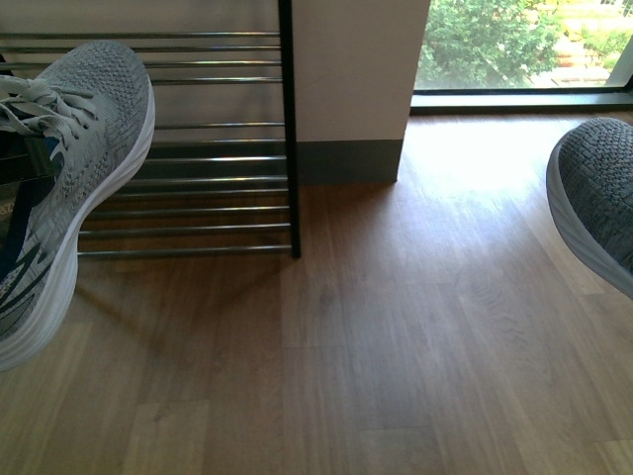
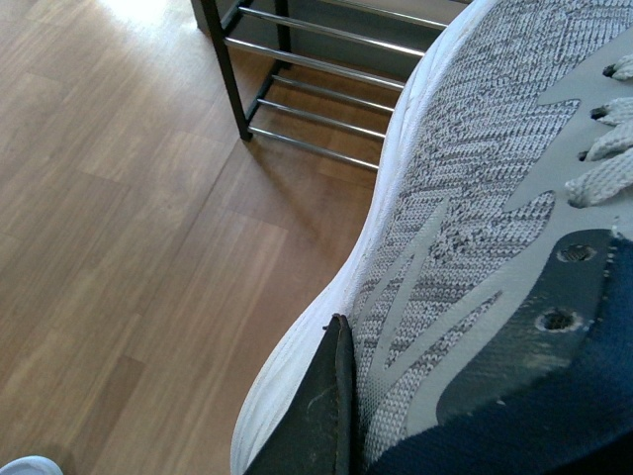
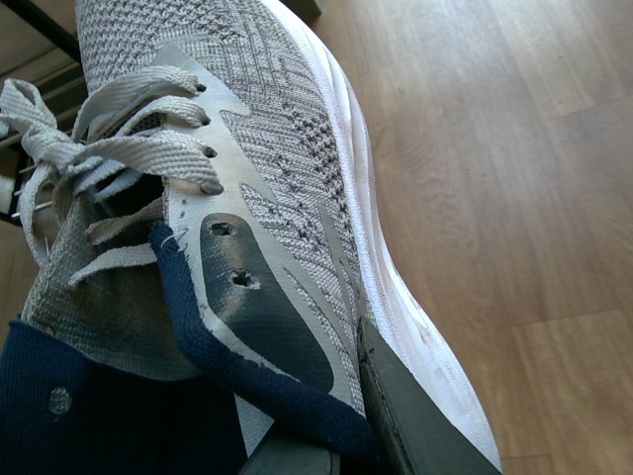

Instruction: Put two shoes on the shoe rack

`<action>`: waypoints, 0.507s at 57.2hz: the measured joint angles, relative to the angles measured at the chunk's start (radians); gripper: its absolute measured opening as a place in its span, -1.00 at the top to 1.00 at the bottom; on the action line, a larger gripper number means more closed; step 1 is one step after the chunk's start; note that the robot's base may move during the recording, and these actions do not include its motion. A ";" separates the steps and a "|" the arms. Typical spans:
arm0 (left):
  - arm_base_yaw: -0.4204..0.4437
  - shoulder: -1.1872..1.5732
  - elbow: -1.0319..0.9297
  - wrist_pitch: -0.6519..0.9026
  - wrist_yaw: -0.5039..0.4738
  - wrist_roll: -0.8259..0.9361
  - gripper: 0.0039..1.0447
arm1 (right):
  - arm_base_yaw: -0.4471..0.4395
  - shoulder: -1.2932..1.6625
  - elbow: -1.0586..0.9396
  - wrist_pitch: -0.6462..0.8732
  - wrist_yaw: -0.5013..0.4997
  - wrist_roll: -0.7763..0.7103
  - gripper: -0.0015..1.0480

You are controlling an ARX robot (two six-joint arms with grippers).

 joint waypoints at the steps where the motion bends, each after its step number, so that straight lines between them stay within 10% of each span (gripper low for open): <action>1: 0.000 0.000 0.000 0.000 0.001 0.000 0.98 | 0.000 0.000 0.000 0.000 0.000 0.000 0.98; 29: 0.014 0.000 0.000 0.000 -0.012 0.000 0.98 | 0.006 -0.002 0.000 0.000 -0.016 0.000 0.98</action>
